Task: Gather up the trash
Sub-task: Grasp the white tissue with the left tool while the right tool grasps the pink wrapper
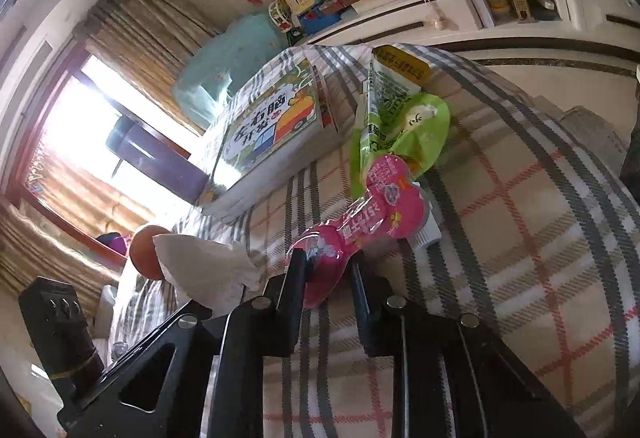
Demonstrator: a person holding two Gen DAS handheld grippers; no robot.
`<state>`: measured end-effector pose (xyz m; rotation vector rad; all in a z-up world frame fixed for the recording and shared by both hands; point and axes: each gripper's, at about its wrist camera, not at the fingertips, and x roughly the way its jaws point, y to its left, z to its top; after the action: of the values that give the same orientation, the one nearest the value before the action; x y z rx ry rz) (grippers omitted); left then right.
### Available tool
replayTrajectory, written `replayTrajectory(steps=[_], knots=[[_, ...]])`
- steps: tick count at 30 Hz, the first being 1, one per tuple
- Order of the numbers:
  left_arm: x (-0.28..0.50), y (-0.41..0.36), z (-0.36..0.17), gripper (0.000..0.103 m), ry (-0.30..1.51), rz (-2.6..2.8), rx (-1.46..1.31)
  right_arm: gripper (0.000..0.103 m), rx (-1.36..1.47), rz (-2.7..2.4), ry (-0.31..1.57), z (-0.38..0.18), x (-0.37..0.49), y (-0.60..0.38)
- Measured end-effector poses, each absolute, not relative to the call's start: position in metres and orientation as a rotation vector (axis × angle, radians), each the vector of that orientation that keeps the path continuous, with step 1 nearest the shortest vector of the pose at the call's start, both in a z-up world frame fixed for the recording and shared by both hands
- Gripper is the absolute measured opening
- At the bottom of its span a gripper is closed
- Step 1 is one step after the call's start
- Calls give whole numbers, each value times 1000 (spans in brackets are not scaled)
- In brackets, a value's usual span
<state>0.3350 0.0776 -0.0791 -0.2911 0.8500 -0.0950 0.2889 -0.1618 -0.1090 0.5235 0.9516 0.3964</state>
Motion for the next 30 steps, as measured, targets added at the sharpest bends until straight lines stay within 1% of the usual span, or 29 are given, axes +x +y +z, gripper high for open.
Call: replayTrajectory(steps=[5,15,21,30], knots=[[320,75,-74,26,842,-93,-288,18,485,424,926,-101,275,-162],[268,50,-53,25,807,-151,-282,17,337,463,855,-72,220,-176],[246,26,-50,25,814,-201,-256,17,255,448,825,-63,189,-197],[230,-10,-44,25,830,-249,-202,17,259,383,800,-55,153,-240]])
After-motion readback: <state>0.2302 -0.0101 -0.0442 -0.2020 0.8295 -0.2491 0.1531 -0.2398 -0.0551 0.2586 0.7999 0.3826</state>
